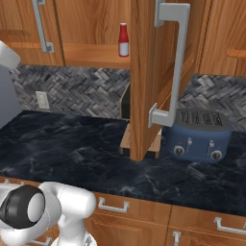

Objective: Move the condiment bottle and ketchup from the cabinet to the dining counter.

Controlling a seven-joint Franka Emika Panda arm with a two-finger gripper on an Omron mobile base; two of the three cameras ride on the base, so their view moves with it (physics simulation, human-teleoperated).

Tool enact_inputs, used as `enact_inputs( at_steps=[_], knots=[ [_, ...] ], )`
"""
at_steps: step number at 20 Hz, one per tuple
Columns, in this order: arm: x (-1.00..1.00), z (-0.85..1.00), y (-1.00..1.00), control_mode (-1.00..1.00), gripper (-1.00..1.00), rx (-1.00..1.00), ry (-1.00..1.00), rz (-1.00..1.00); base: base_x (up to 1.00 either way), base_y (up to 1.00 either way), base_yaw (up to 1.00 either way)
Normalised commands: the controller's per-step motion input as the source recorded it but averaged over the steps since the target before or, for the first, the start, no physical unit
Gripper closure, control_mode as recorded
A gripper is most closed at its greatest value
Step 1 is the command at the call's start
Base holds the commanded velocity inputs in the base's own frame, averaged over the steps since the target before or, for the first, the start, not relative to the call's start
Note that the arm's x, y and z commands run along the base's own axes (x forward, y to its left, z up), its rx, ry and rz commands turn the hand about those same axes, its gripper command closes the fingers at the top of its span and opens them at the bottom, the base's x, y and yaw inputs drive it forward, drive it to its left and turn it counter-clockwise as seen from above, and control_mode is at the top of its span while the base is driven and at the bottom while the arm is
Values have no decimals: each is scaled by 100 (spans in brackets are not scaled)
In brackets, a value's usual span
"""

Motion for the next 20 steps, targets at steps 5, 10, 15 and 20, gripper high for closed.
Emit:
enact_inputs(
  at_steps=[5, 10, 15, 20],
  knots=[
    [62, 1, 29, -100, -100, 0, -18, 13, 0, 0, 0],
    [67, 2, 13, -100, -100, -1, -9, 23, 0, 0, 0],
    [51, 12, 1, -100, -100, -10, 0, 12, 0, 0, 0],
    [38, 26, 15, -100, -100, -17, 2, 0, 0, 0, 0]
  ],
)
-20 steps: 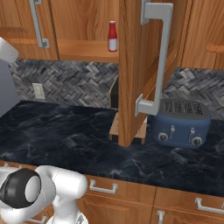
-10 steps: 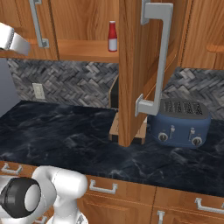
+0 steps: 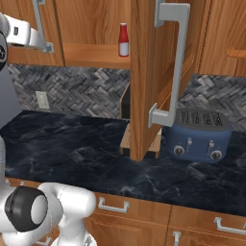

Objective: Move the condiment bottle and ketchup from the cabinet to the dining counter.

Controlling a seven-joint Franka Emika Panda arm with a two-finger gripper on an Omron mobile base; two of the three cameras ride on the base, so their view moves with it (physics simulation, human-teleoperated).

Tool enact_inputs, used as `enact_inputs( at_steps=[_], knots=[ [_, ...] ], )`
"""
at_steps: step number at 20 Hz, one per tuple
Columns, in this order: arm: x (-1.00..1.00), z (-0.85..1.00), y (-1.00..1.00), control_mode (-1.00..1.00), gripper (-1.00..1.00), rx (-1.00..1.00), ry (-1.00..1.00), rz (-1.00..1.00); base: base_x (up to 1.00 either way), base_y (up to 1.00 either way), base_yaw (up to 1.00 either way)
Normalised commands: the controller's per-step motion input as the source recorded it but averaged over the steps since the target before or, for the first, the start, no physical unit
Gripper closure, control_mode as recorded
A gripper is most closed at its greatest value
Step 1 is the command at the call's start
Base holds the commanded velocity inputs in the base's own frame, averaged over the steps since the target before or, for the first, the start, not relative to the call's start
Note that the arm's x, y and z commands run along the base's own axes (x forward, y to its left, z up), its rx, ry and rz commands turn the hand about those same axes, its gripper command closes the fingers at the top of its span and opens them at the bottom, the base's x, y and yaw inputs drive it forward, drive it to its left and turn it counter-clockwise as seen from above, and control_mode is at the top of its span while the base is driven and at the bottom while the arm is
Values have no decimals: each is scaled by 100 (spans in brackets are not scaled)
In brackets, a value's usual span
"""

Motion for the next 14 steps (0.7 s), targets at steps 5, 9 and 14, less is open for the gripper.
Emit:
enact_inputs(
  at_steps=[5, 9, 14],
  knots=[
    [52, 9, 18, -100, -100, -10, 0, 0, 0, 0, 0],
    [52, 6, 14, -100, -100, -2, 0, 0, 0, 0, 0],
    [53, 0, 14, -100, -100, 0, 0, 0, 0, 0, 0]
  ],
)
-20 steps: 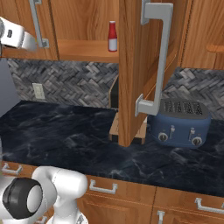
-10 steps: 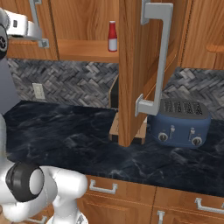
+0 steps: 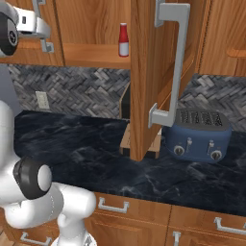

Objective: Move the condiment bottle and ketchup from the cabinet to the dining counter.

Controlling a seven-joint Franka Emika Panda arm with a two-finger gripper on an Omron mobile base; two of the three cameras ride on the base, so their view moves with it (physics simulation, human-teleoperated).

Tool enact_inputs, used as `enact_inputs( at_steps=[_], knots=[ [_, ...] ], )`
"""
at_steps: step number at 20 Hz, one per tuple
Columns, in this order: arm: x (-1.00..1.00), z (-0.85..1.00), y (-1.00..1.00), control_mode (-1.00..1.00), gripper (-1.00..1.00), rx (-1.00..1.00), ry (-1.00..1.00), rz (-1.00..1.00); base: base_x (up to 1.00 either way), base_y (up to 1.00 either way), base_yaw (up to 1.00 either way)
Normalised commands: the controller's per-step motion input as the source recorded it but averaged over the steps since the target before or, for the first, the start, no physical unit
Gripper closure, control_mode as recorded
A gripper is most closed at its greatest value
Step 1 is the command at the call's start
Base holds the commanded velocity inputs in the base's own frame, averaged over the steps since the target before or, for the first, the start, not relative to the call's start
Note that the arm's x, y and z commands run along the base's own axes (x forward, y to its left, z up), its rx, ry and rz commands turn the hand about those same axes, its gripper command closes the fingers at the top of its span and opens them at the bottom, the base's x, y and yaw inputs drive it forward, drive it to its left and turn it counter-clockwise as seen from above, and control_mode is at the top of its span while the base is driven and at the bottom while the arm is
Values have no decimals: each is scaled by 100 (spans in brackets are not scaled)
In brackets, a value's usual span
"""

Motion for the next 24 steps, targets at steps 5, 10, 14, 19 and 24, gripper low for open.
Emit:
enact_inputs(
  at_steps=[5, 10, 14, 19, 24],
  knots=[
    [52, 0, 11, -100, -100, 0, 0, 0, 0, 0, 0],
    [41, 3, 3, -100, -100, -2, 0, 0, 0, 0, 0],
    [36, 3, 4, -100, -100, -3, 0, 0, 0, 0, 0],
    [31, 1, 5, -100, -100, -2, 0, 0, 0, 0, 0],
    [36, 0, 10, -100, -100, -1, 0, 0, 0, 0, 0]
  ],
)
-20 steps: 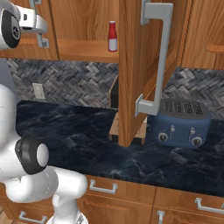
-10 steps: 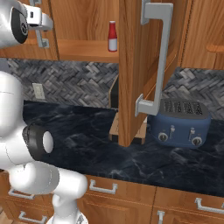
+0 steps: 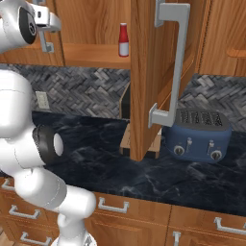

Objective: Move the condiment bottle and ketchup from the cabinet to the dining counter.

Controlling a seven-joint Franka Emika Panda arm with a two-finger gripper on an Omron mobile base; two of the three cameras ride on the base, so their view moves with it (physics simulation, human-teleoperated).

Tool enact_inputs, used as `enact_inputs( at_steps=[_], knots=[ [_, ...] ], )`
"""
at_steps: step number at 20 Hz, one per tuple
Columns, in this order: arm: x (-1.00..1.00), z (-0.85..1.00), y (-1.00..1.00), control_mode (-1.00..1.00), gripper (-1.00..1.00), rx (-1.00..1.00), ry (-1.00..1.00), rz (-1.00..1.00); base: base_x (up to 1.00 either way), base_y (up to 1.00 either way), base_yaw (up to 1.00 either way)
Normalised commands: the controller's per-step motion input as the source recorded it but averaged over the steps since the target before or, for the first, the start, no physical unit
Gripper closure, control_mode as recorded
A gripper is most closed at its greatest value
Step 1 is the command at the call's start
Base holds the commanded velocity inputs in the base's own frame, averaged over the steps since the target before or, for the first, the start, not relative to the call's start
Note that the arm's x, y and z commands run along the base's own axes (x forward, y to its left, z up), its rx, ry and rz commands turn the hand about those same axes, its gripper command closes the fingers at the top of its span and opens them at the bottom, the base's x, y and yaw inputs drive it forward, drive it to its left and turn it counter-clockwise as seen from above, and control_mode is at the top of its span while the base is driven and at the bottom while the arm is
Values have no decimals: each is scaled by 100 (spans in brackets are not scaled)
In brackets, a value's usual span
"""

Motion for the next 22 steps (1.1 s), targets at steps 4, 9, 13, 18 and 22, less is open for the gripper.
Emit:
enact_inputs(
  at_steps=[4, 9, 13, 18, 22],
  knots=[
    [35, 0, 7, -100, -100, -1, 0, 0, 0, 0, 0],
    [18, 0, 6, -100, 100, -1, 0, -1, 0, 0, 0],
    [8, 0, 6, -100, 100, 0, 0, -7, 0, 0, 0],
    [36, -11, 13, -100, 100, 0, -5, -7, 0, 0, 0],
    [6, -5, 33, -100, 100, 0, -17, 1, 0, 0, 0]
  ],
)
